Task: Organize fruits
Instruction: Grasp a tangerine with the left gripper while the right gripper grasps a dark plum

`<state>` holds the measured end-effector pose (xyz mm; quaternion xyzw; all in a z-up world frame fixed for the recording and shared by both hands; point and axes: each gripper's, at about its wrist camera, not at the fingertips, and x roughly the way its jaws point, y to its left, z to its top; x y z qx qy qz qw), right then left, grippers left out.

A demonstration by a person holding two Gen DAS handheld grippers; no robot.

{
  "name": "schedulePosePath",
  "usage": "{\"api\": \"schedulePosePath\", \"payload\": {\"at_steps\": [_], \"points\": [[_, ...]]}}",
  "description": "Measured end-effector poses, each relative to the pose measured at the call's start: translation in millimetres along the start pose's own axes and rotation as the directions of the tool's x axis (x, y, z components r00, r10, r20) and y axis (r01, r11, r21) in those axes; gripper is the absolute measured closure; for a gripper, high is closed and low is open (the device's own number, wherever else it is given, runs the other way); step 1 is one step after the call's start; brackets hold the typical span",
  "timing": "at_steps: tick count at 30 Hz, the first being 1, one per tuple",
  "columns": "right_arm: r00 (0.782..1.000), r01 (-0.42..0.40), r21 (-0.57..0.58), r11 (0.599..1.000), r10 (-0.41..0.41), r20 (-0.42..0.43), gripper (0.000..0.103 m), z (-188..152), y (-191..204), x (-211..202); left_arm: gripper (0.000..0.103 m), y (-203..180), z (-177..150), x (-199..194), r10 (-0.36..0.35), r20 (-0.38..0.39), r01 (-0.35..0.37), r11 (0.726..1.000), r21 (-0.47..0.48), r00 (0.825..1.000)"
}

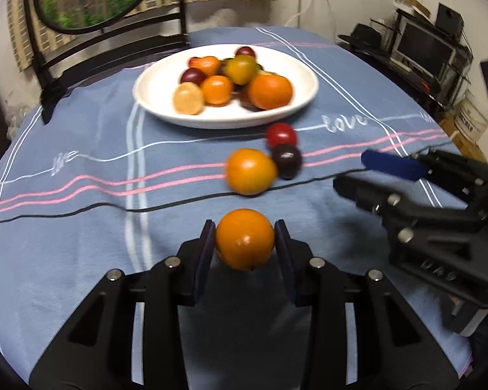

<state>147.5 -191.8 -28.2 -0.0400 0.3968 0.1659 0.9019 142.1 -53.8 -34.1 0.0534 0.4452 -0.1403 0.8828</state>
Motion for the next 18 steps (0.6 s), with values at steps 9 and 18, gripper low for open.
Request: {"api": "schedulePosePath", "payload": {"at_steps": [9,18], "points": [[0.996,0.048,-0.113,0.992,-0.056,-0.071,0.061,19,26,45,0.065,31,2,-1,0.015,-0.001,-0.015,0.999,-0.049,1.000],[0.996,0.046,-0.094,0.995,-0.052,-0.067,0.077,24,26,47,0.065,34,3,2,0.016,-0.011,-0.017,0.999,-0.052,1.000]]}}
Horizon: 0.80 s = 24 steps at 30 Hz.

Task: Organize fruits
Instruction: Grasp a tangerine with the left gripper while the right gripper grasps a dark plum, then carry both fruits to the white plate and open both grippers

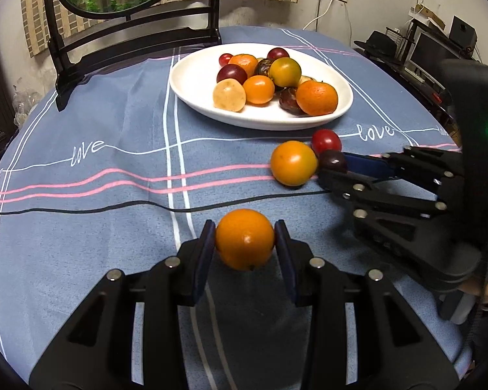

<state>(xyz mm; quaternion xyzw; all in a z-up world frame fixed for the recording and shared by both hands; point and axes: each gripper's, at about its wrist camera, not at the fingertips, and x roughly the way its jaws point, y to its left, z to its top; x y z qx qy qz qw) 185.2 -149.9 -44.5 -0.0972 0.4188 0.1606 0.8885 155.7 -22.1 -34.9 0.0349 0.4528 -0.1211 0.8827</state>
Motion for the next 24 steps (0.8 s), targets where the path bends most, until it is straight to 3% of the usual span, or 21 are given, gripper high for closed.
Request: {"api": "schedulePosePath", "payload": {"at_steps": [5,14,24], "points": [[0.998,-0.025,0.031,0.999,0.023,0.064,0.077,-4,-12,-32,0.065,-3,6,-10,0.006,0.025,-0.006,1.000,0.012,1.000],[0.983,0.010,0.059,0.998,-0.021,0.183,0.076,-1,-35,-78,0.065,-14,22,-29,0.015,0.072,-0.018,0.999,0.041,0.997],[0.965,0.054,0.065,0.996,-0.068,0.252,0.076,31,-49,-83,0.065,-15,73,-29,0.037,0.129,-0.042,0.998,0.041,0.991]]}}
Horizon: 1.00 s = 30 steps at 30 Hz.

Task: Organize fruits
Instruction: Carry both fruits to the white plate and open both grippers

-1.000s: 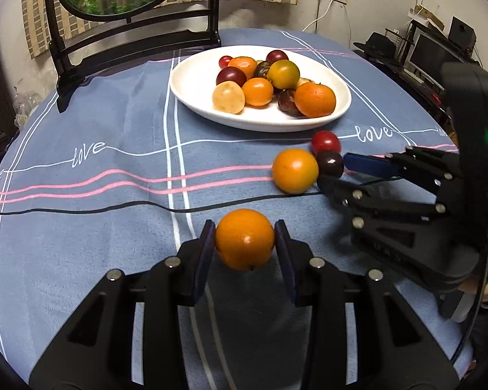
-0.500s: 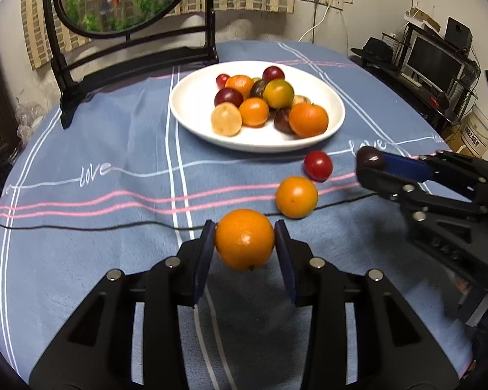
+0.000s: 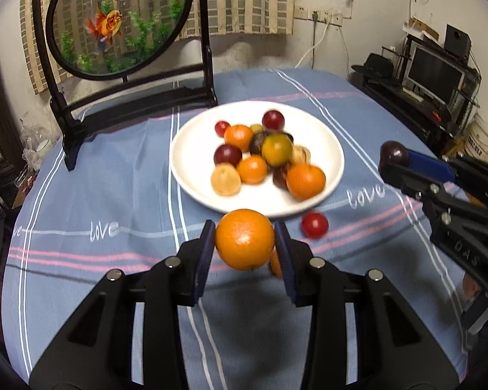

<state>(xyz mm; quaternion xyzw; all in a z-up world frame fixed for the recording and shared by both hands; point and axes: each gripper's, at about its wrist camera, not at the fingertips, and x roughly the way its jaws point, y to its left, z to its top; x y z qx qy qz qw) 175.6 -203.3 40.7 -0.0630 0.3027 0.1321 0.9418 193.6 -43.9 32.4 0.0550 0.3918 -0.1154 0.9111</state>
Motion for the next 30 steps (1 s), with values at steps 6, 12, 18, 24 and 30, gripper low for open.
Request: {"api": "schedulePosePath", "payload": {"at_steps": [6,12,18,24,30], "points": [[0.999,-0.011,0.005,1.000,0.011,0.031,0.076,14,-3,23,0.065,11,31,21,0.022,0.036,-0.021,0.999,-0.028,0.999],[1.000,-0.025,-0.009,1.000,0.025,-0.003,0.077,22,2,67,0.065,17,50,62,0.030,0.021,-0.029,0.999,-0.046,0.999],[0.998,-0.040,-0.004,0.999,0.040,-0.039,0.074,22,5,100,0.064,20,54,99,0.035,-0.013,-0.036,0.997,-0.063,0.999],[0.998,-0.041,0.003,0.999,0.041,-0.053,0.061,18,4,104,0.043,21,54,93,0.052,0.025,-0.050,0.996,-0.070,0.998],[0.998,-0.050,0.059,0.997,0.053,-0.045,0.061,13,-5,84,0.037,20,47,72,0.058,0.042,-0.055,0.996,-0.073,0.997]]}}
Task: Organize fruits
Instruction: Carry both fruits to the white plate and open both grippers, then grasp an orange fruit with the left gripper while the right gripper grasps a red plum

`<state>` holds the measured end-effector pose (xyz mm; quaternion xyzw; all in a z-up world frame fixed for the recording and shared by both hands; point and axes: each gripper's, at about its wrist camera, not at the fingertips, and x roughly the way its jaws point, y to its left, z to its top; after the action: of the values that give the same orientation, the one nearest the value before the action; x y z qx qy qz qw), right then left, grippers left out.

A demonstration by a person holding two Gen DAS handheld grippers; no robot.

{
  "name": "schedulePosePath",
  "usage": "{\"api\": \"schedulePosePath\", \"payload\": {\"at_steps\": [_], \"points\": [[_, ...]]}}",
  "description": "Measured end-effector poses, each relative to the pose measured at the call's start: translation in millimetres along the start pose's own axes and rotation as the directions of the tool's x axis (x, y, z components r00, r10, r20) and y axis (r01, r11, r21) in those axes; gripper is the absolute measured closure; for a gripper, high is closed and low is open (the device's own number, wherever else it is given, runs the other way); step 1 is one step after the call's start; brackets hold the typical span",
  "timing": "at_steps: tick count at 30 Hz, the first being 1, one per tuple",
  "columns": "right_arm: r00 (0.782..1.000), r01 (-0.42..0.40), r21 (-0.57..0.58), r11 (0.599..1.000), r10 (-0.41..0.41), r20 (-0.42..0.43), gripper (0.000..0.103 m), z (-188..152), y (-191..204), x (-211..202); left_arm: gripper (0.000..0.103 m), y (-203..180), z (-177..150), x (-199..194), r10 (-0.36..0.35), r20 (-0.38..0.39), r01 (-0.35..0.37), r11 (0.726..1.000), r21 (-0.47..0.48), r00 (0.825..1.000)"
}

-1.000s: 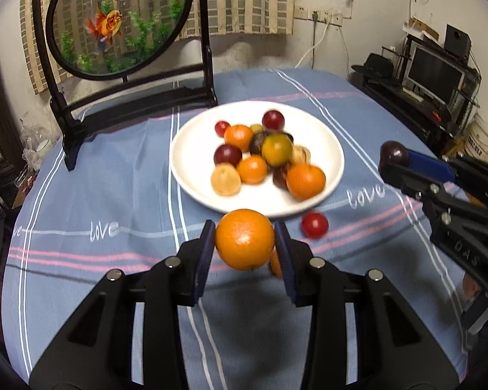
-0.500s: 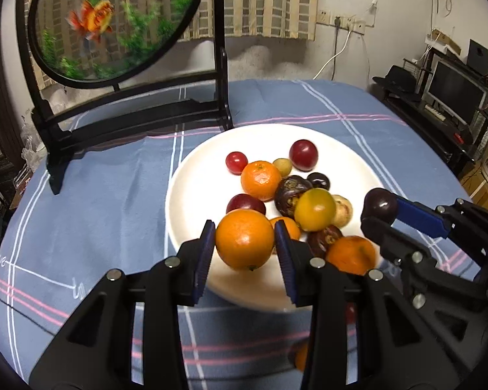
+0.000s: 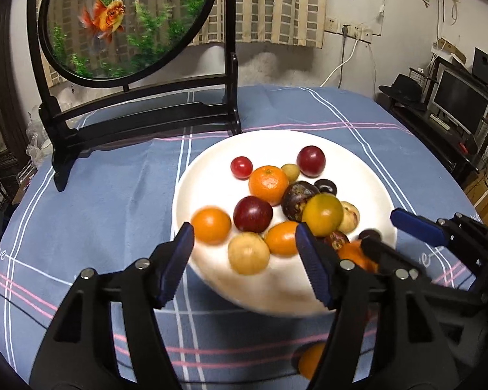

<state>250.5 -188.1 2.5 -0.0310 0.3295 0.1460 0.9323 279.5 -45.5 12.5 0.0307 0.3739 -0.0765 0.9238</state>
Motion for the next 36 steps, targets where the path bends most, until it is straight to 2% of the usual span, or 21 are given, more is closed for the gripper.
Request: {"api": "schedulePosePath", "payload": {"at_steps": [8,13,16,22,24,25,26,30,36], "points": [[1.000,0.008,0.072,0.997,-0.008,0.000,0.059,-19,-17,-37,0.036,-9,-31,-33,-0.023,-0.015,0.023,0.999,0.029,1.000],[1.000,0.009,0.093,0.996,-0.008,-0.013,0.059,-41,-21,-55,0.036,-21,-61,-48,-0.075,-0.059,0.078,0.996,0.041,0.995],[1.000,0.008,0.095,0.995,-0.005,-0.024,0.059,-53,-20,-61,0.036,-30,-78,-49,-0.099,-0.088,0.103,0.994,0.045,0.991],[1.000,-0.005,0.109,0.994,0.008,-0.021,0.058,-63,-20,-71,0.036,-47,-93,-37,-0.117,-0.136,0.125,0.991,0.054,0.984],[1.000,-0.008,0.110,0.994,0.011,-0.025,0.058,-65,-20,-70,0.040,-50,-94,-31,-0.122,-0.148,0.131,0.990,0.052,0.981],[0.999,-0.008,0.104,0.995,0.011,-0.030,0.058,-66,-18,-70,0.057,-52,-94,-27,-0.127,-0.156,0.138,0.989,0.058,0.979],[0.999,-0.010,0.099,0.995,0.013,-0.036,0.058,-67,-17,-68,0.063,-54,-94,-23,-0.122,-0.167,0.134,0.989,0.066,0.978],[0.998,-0.020,0.064,0.998,0.024,-0.061,0.058,-67,-9,-61,0.064,-51,-95,-24,-0.119,-0.157,0.132,0.988,0.078,0.980],[0.989,-0.055,-0.018,0.998,0.052,-0.142,0.058,-65,18,-26,0.065,-29,-95,-32,-0.069,-0.149,0.080,0.994,0.071,0.986]]}}
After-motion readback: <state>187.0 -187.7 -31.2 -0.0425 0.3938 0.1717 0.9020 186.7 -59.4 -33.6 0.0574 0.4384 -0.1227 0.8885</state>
